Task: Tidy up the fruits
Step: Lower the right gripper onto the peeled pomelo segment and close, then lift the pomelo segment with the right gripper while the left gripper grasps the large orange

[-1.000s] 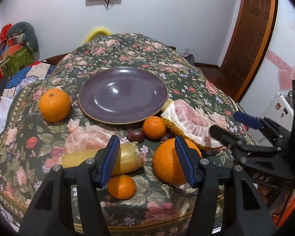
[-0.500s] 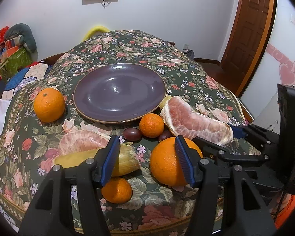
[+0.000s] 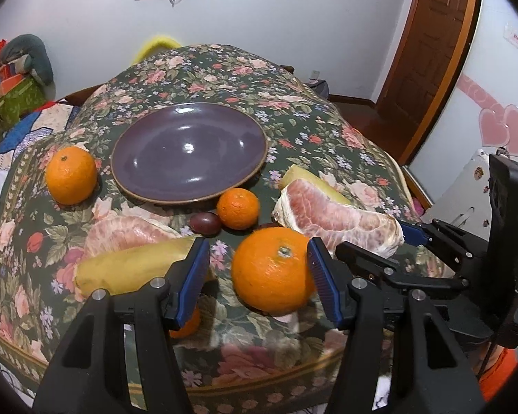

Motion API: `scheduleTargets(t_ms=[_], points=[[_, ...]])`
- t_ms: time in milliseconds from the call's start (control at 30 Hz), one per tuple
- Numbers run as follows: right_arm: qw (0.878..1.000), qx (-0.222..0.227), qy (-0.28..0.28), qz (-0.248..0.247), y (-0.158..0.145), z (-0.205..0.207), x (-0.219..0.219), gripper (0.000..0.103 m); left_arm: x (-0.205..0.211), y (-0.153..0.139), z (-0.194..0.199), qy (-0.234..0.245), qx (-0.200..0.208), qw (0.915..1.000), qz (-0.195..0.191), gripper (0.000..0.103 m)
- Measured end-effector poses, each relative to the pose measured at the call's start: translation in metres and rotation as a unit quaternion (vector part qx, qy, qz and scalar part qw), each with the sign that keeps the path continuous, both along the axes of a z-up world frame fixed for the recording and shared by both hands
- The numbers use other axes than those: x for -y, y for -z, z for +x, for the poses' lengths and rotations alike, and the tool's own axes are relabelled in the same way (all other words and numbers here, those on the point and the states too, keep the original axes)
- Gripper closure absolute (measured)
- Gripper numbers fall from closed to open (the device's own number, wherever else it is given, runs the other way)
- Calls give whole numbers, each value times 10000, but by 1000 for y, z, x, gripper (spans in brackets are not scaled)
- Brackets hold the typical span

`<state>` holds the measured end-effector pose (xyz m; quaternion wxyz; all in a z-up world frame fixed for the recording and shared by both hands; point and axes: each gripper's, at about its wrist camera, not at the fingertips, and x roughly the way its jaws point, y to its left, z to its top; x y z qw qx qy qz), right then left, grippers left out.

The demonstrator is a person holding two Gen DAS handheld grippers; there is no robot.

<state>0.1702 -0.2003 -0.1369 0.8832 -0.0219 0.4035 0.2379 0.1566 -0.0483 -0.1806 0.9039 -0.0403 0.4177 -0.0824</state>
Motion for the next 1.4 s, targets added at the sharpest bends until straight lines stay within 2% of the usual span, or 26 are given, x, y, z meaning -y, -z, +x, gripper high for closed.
scheduleTargets(t_ms=[300, 467, 667, 833, 933, 1000, 1133, 1267, 1400], points=[[9999, -165, 10, 44, 1, -6, 14, 45, 20, 11, -2, 137, -176, 9995, 208, 42], [9999, -88, 20, 47, -1, -8, 17, 45, 21, 16, 4, 97, -237, 9992, 292, 40], [10000, -48, 53, 52, -3, -11, 19, 45, 17, 27, 14, 70, -422, 9991, 79, 37], [9999, 40, 86, 87, -6, -11, 23, 45, 21, 28, 11, 94, -310, 9992, 219, 37], [9999, 44, 19, 131, -8, -13, 22, 49, 21, 25, 8, 102, -306, 9992, 232, 37], [9999, 23, -83, 126, -9, -15, 19, 60, 17, 23, 5, 97, -335, 9992, 173, 37], [9998, 26, -204, -7, -9, -22, 11, 61, 8, 16, -4, 86, -345, 9993, -78, 37], [9987, -106, -493, 44, -8, -29, 1, 64, 1, 6, -16, 3, -199, 9998, -41, 37], [9984, -153, -520, -159, -6, -29, -11, 64, -10, -2, -23, -97, -81, 9999, -41, 37]])
